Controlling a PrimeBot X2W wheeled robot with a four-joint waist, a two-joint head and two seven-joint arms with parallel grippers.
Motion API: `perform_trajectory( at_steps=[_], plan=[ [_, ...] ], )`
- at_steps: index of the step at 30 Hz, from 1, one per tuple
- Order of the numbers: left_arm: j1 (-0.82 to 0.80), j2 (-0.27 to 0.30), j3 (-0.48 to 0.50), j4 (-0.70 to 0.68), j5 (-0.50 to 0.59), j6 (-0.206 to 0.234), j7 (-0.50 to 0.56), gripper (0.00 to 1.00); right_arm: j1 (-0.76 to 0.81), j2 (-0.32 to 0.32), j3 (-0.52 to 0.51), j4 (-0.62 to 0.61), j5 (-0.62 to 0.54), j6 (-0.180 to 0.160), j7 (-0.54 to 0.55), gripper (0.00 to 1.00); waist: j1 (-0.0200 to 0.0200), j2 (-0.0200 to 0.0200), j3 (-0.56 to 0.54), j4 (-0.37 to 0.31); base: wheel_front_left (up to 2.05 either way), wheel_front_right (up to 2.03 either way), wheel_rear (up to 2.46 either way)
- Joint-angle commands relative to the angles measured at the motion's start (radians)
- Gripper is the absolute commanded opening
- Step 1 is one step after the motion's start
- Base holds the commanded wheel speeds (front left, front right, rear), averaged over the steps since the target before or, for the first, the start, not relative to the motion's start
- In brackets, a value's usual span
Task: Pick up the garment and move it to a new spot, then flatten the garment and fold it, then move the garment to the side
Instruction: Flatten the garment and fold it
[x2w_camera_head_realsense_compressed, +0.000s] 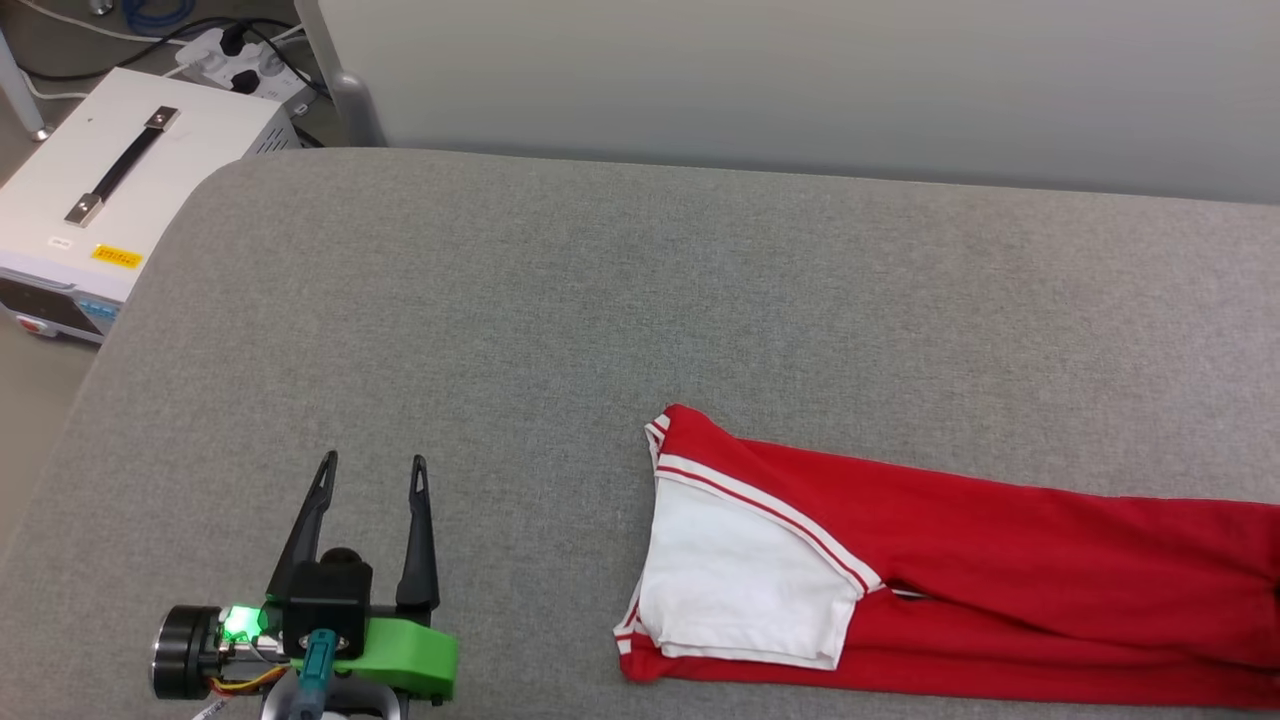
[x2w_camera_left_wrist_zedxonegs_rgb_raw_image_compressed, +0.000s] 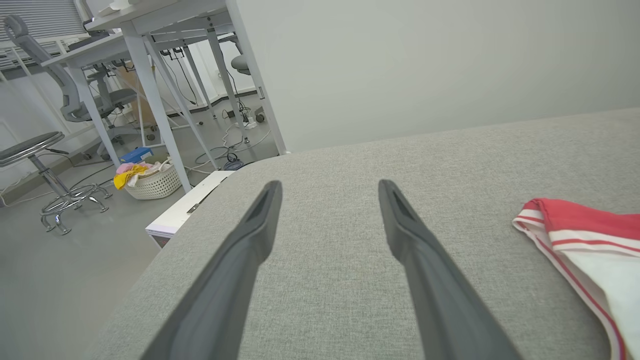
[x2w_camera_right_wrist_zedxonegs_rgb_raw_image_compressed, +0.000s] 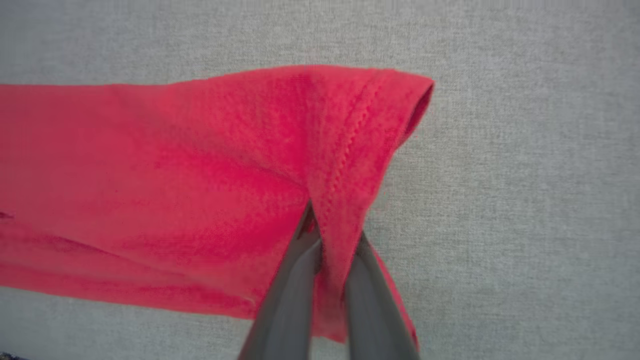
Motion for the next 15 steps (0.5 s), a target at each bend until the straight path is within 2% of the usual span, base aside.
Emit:
perform_trajectory(
  at_steps=[1, 9, 15],
  plan=[
    [0.017, -0.008, 0.007, 0.004, 0.010, -0.008, -0.006, 1.00, 0.018, -0.001, -0.006, -0.033, 0.013, -0.001, 0.002, 0.00, 0.0000, -0.0001, -0.008, -0.004, 0.00, 0.00, 0.00],
    [0.023, -0.021, 0.016, 0.011, 0.027, -0.029, -0.006, 1.00, 0.053, 0.054, -0.012, -0.267, 0.096, -0.001, 0.055, 0.00, 0.0000, -0.0001, -0.023, -0.007, 0.00, 0.00, 0.00],
    [0.017, -0.037, 0.010, 0.010, 0.038, -0.041, -0.006, 1.00, 0.022, 0.112, 0.013, -0.402, 0.087, -0.001, 0.110, 0.00, 0.0000, -0.0001, -0.010, 0.010, 0.00, 0.00, 0.00]
  ],
)
